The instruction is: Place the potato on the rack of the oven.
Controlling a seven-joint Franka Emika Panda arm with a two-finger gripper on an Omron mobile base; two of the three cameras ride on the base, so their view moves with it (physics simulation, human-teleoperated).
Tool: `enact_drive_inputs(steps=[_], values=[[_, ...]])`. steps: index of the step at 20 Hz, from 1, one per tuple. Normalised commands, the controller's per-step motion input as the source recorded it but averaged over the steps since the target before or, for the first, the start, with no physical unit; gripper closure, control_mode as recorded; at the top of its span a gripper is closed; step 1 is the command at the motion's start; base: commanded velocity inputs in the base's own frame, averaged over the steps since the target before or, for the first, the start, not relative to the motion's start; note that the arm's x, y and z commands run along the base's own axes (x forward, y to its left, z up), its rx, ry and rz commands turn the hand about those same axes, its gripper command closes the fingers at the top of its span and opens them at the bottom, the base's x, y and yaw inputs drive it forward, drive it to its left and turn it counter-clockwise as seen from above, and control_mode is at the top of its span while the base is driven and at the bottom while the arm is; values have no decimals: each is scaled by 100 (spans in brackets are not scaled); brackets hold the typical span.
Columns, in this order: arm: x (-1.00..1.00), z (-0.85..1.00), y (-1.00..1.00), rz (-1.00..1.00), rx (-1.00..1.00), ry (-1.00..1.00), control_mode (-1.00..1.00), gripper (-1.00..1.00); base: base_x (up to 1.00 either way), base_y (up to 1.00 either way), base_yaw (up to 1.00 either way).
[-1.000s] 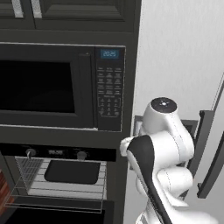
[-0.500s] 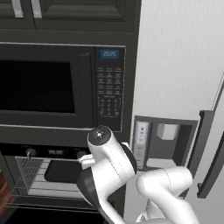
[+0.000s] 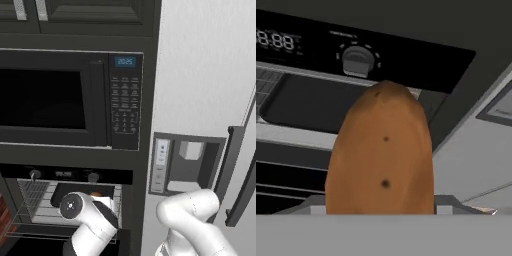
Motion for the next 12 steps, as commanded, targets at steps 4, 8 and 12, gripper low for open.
enact_drive_inputs(steps=[4,8,12], values=[[61,-69,99,-2,-4,0,-100,100,0,0,0],[72,-49,79,0,-2,0,-100,100,0,0,0],[66,-30,3,0,-1,-1,-100,100,0,0,0]])
